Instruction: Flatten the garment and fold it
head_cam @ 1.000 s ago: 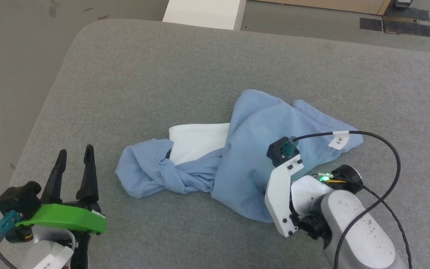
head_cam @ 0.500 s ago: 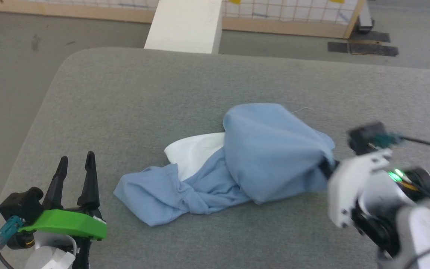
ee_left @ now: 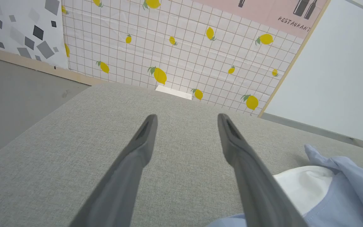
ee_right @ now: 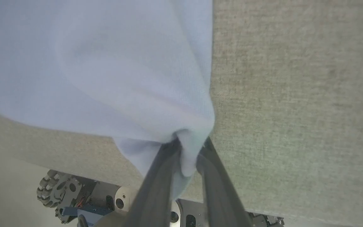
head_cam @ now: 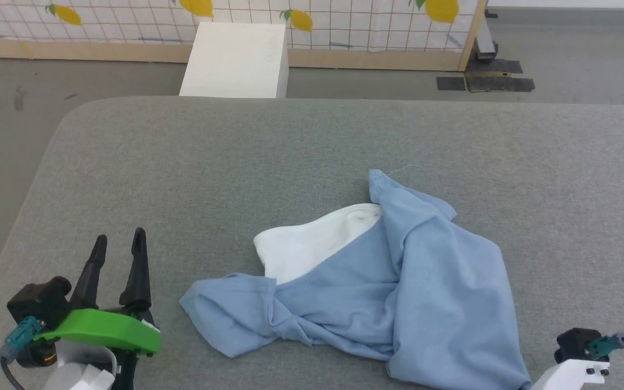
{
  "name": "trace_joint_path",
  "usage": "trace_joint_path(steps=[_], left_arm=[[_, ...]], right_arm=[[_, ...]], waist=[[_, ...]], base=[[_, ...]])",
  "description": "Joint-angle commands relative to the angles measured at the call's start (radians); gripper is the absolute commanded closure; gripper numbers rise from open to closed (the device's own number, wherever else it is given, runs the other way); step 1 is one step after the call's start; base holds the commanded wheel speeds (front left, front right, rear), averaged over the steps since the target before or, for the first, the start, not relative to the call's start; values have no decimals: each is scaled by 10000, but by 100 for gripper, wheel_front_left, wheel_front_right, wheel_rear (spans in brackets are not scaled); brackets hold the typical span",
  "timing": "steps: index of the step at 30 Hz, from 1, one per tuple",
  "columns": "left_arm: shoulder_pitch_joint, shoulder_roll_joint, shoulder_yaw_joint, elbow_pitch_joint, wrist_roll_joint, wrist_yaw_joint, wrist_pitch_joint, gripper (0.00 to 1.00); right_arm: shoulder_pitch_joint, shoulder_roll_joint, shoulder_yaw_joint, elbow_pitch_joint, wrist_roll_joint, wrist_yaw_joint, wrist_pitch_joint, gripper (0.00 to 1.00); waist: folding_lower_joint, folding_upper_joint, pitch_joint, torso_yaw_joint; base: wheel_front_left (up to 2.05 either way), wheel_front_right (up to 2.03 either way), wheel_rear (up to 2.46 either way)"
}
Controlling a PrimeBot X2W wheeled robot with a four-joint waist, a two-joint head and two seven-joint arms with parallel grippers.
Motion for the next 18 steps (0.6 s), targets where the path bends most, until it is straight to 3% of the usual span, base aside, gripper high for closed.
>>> trace_joint_path(steps=[1, 7, 11, 18], left_arm=[[132, 26, -12, 11, 15, 55, 28, 0], [222, 18, -70, -21, -24, 117, 100, 0], [241, -30, -146, -33, -70, 132, 153, 0], [254, -44, -270, -81, -101, 141, 200, 0]], right_arm=[[-278, -3, 12, 82, 69, -19, -378, 0], [-1277, -3, -422, -519, 1203, -19, -2582, 0], [-1799, -3, -811, -541, 1265, -19, -3697, 0], [-2826, -3, -590, -66, 223, -19, -3342, 0]], waist=[[0, 36, -50, -51], [0, 36, -199, -109], [0, 36, -267, -134], [0, 36, -223, -129]], base=[[0, 0, 0], [0, 0, 0], [0, 0, 0], [0, 0, 0]])
